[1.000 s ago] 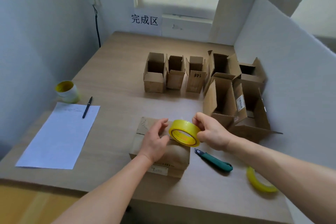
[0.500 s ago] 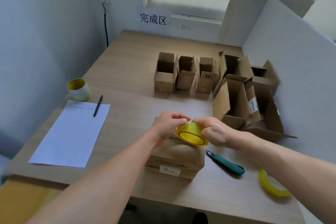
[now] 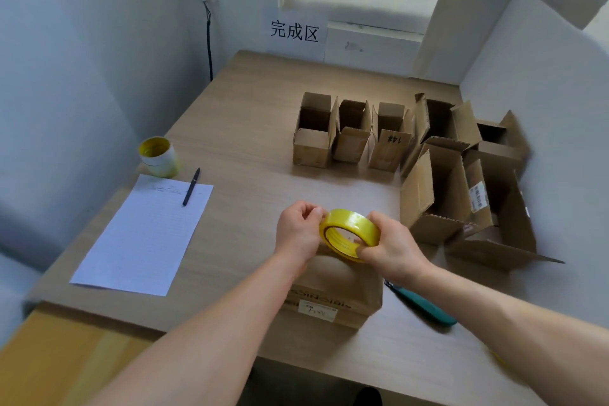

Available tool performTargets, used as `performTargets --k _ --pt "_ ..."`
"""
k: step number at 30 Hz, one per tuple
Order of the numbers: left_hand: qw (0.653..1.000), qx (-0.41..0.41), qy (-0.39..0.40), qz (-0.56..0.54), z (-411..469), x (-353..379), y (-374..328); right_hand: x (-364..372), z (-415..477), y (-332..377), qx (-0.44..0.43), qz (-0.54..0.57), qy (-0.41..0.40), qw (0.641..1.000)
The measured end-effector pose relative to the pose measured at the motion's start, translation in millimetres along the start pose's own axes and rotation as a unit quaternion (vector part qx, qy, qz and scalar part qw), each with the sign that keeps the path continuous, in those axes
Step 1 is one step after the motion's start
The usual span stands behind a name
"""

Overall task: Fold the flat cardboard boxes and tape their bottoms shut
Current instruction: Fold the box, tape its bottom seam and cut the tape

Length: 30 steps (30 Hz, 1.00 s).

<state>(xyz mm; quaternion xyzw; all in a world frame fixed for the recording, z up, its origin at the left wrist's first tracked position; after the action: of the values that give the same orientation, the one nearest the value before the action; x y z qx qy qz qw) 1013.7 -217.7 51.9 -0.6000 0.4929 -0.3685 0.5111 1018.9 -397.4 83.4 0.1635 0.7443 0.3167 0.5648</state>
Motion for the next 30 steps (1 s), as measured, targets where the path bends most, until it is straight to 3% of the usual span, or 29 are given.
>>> performTargets --k 3,6,8,13,17,22,24,30 --pt "0.998 -0.042 -0.005 -0.038 -1.4 -8.5 16.0 -3.4 -1.2 0.7 -0.02 0.048 -0.047 0.998" --pt "0.993 -0.08 0.008 -0.092 -3.5 -14.8 31.1 2.2 -6.1 2.9 -0.043 0.02 -0.002 0.999" --pt "0.99 -0.083 0.019 -0.111 -5.3 -18.4 35.0 4.3 -8.3 4.0 -0.058 0.011 0.014 0.998" --pt "0.993 -0.068 0.011 -0.095 -5.3 -18.8 36.7 -4.7 -6.8 12.8 -0.081 0.062 -0.031 0.994" --pt "0.995 -0.061 0.002 -0.079 -2.3 -20.9 33.7 4.0 -8.4 12.8 -0.083 -0.003 0.051 0.995" --pt "0.994 -0.071 0.016 -0.084 1.3 -20.8 30.6 11.2 -11.6 -1.4 -0.025 0.031 0.065 0.997" --pt "0.995 -0.072 0.025 -0.062 2.9 -22.7 29.4 11.8 -11.7 -2.3 -0.03 0.02 0.055 0.998" --pt "0.99 -0.012 -0.023 0.139 4.8 -56.6 33.7 19.9 -6.7 7.5 -0.06 -0.04 0.039 0.997"
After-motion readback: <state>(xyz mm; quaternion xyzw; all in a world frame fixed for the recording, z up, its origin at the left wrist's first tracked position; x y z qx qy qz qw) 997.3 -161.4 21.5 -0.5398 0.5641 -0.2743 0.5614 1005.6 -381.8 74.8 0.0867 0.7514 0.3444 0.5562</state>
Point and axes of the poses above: each hand's wrist, its own z-axis towards the middle knuckle, its own x-axis out of the palm, y = z × x, the point moved 5 cm from there along z, towards the middle knuckle, and after that the axes turned 6 degrees about y, right-handed, at the moved point
